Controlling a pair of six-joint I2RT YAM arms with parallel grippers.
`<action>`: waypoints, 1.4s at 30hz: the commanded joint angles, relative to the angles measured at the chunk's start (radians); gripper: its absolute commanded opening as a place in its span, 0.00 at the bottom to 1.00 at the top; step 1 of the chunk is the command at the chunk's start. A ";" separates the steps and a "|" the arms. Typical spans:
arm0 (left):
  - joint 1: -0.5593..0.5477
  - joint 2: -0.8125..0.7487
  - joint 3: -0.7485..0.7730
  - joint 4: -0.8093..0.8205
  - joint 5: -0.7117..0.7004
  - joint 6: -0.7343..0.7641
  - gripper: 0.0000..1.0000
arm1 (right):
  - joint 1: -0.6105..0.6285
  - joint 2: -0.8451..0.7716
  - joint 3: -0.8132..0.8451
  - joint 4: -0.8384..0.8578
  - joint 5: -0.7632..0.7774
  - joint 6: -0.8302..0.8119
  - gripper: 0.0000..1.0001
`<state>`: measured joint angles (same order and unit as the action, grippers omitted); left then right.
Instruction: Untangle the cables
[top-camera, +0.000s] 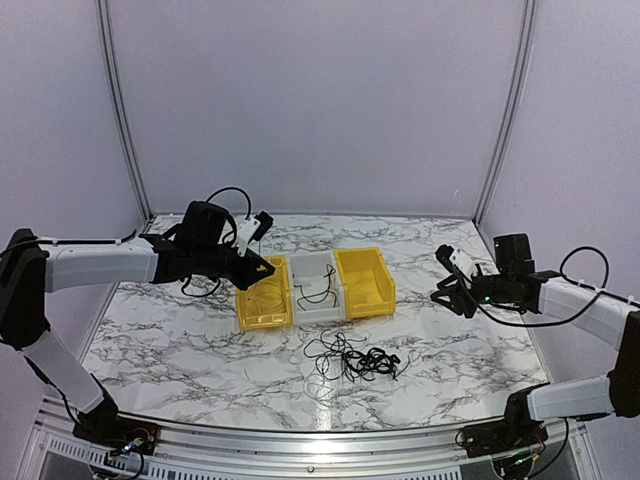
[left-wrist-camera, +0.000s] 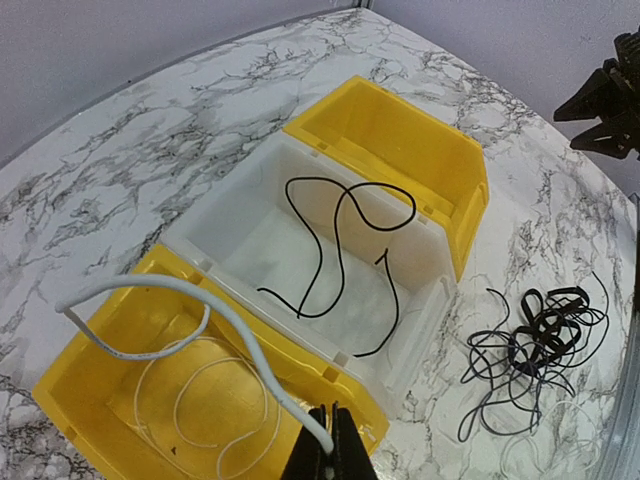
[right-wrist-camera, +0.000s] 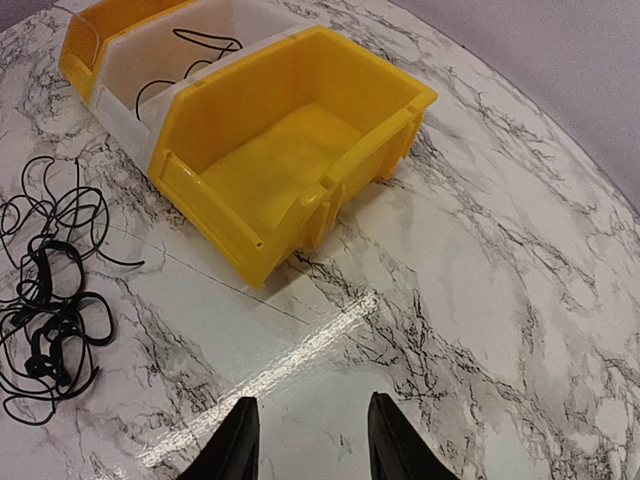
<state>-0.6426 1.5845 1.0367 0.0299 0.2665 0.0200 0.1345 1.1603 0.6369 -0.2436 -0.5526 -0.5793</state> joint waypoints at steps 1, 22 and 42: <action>-0.003 0.010 -0.038 0.024 0.095 -0.106 0.01 | -0.008 0.009 0.011 -0.004 0.009 -0.020 0.38; 0.029 0.254 0.141 -0.121 -0.027 -0.169 0.00 | -0.008 0.020 0.019 -0.031 -0.001 -0.044 0.38; 0.031 0.305 0.213 -0.212 -0.142 -0.188 0.18 | -0.009 0.045 0.033 -0.055 -0.014 -0.052 0.38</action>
<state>-0.6189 1.9461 1.2675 -0.1257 0.1738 -0.1600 0.1345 1.1942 0.6369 -0.2897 -0.5549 -0.6258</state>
